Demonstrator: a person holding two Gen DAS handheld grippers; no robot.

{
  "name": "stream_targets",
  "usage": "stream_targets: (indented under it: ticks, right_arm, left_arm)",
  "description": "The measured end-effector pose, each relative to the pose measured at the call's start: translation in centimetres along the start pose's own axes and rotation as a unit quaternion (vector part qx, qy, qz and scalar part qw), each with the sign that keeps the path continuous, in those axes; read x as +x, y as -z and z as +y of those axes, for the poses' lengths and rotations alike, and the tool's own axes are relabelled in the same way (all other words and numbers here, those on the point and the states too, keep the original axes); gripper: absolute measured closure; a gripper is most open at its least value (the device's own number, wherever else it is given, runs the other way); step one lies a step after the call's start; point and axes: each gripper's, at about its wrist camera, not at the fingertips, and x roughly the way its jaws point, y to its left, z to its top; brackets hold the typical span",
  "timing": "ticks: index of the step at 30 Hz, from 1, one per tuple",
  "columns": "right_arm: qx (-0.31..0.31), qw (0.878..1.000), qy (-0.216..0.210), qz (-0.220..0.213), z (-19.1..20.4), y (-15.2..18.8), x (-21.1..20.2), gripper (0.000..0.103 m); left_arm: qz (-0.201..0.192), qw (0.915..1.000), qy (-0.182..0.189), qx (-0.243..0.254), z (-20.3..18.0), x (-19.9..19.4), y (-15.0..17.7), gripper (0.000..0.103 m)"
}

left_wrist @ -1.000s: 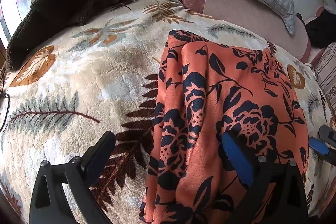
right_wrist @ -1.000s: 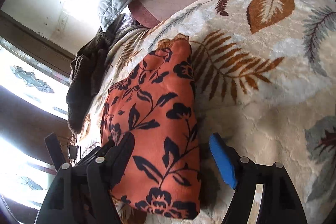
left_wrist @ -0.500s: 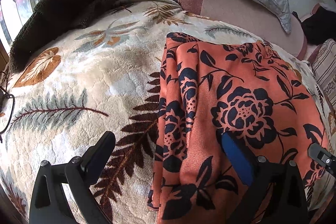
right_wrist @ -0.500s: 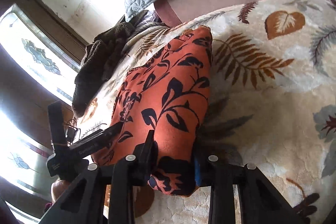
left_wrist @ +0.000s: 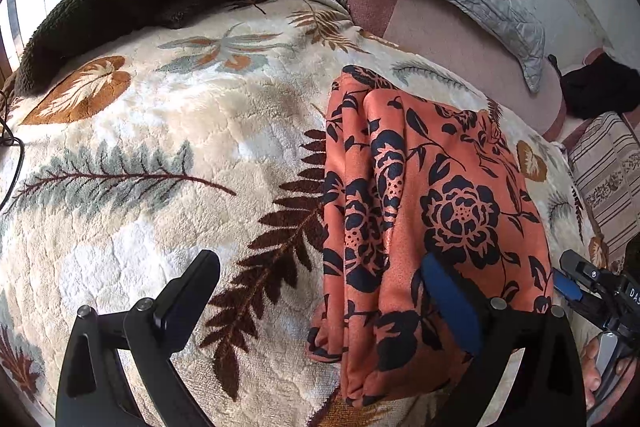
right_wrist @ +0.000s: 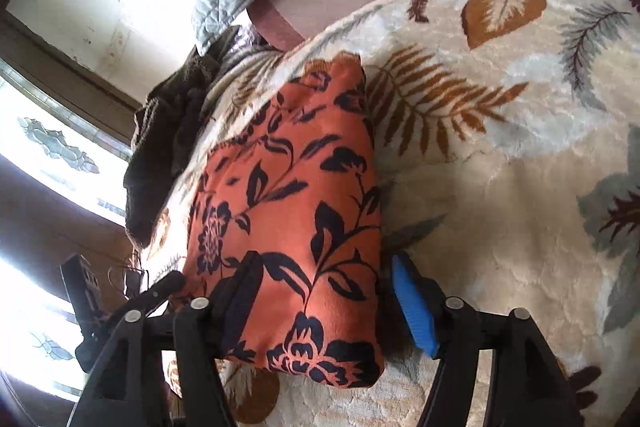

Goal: Fold small clothes

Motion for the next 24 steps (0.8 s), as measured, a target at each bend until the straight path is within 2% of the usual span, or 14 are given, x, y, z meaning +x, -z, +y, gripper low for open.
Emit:
stream_targets:
  ticks: [4, 8, 9, 10, 11, 12, 13, 14, 15, 20, 23, 24]
  right_arm:
    - [0.014, 1.000, -0.002, -0.016, -0.5, -0.9, -0.5, 0.030]
    - [0.014, 1.000, 0.008, 0.001, -0.7, -1.0, 0.7, 0.030]
    - [0.014, 1.000, 0.008, 0.008, -0.6, -1.0, 1.1, 0.030]
    - [0.015, 1.000, 0.007, 0.015, -0.4, -0.7, 1.9, 0.030]
    - [0.016, 1.000, 0.006, 0.022, -0.3, -0.5, 2.5, 0.030]
    - [0.015, 0.999, 0.006, 0.032, -0.2, -0.4, 3.1, 0.030]
    - [0.011, 0.999, 0.008, 0.041, -0.1, -0.3, 3.7, 0.031]
    - [0.005, 0.999, 0.010, 0.046, 0.2, -0.1, 4.1, 0.031]
    - [-0.002, 0.999, 0.009, 0.048, 0.4, 0.1, 4.5, 0.031]
    - [-0.026, 0.998, 0.011, 0.052, 1.3, 1.0, 5.2, 0.031]
    - [-0.022, 0.998, 0.000, 0.050, 1.3, 1.1, 5.1, 0.031]
    - [-0.022, 0.998, -0.001, 0.052, 1.3, 1.2, 5.2, 0.031]
  left_arm:
    - [0.014, 0.9989, 0.044, -0.009, -0.3, -0.1, 0.2, 0.002]
    - [0.063, 0.9976, 0.029, -0.007, -0.8, 1.4, 1.4, 0.002]
    - [0.070, 0.9972, 0.026, -0.003, -1.0, 1.7, 1.7, 0.005]
    - [0.067, 0.9974, 0.025, -0.001, -1.1, 1.7, 1.9, 0.012]
    - [0.061, 0.9975, 0.036, 0.003, -1.2, 1.5, 1.9, 0.035]
    - [0.058, 0.9963, 0.063, 0.004, -1.4, 1.2, 1.8, 0.060]
    - [0.053, 0.9956, 0.077, 0.003, -1.6, 0.8, 1.8, 0.064]
    - [0.040, 0.9963, 0.075, 0.011, -2.1, 0.4, 1.8, 0.072]
    - [0.034, 0.9967, 0.070, 0.025, -2.6, 0.1, 1.8, 0.075]
    - [-0.019, 0.9949, 0.086, 0.049, -4.1, -1.9, 1.3, 0.080]
    - [-0.038, 0.9942, 0.066, 0.075, -4.5, -2.3, 0.8, 0.080]
    - [-0.034, 0.9949, 0.056, 0.076, -4.5, -1.9, 0.6, 0.077]
